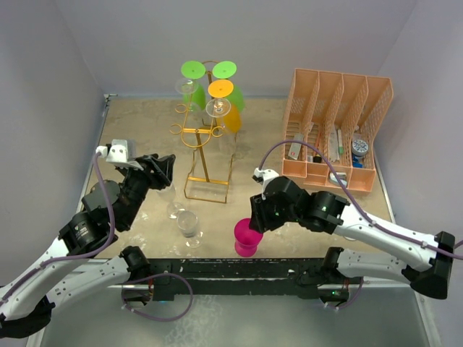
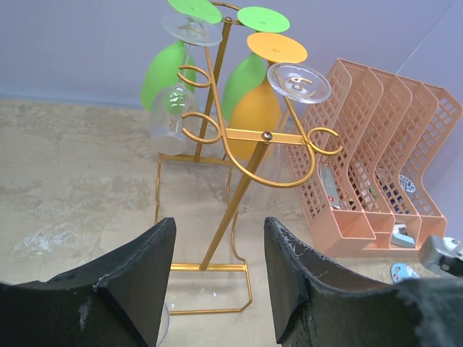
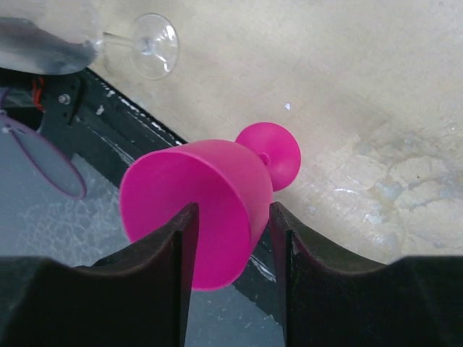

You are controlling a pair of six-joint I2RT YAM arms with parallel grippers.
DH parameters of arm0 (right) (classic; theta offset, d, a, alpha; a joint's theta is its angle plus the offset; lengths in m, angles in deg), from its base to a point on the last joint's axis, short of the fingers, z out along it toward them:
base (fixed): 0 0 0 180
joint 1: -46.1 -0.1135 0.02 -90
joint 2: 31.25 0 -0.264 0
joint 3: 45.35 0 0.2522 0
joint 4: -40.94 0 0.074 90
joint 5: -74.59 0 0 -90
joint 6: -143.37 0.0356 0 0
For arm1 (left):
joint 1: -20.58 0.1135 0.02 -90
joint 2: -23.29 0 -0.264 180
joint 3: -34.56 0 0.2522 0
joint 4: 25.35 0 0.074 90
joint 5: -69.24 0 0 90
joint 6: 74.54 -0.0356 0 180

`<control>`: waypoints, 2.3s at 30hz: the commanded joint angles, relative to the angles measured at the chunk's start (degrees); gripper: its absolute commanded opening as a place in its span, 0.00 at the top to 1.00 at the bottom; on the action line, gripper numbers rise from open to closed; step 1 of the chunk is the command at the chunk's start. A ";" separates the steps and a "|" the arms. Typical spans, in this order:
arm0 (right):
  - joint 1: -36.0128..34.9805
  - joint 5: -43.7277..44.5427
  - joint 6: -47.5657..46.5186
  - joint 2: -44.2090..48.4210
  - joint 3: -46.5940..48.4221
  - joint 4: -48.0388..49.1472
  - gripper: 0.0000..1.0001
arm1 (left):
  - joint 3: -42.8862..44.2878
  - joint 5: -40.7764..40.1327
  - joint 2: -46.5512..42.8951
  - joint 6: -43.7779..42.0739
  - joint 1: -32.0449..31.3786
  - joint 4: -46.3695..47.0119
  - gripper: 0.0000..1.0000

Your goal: Place the wine glass upside down on the wine glass rack

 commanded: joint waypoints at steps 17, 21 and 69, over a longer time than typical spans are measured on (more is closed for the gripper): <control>-4.08 17.81 2.29 -10.42 5.18 -7.54 1.00 | 0.63 1.55 -0.34 0.30 -0.04 1.63 0.50; -4.04 22.00 2.10 -10.07 8.64 -8.86 1.00 | 1.43 2.72 -0.02 0.50 -0.09 2.97 0.50; -4.09 36.75 2.30 24.28 -5.89 59.44 1.00 | -0.99 32.35 29.79 57.63 -0.09 66.28 0.42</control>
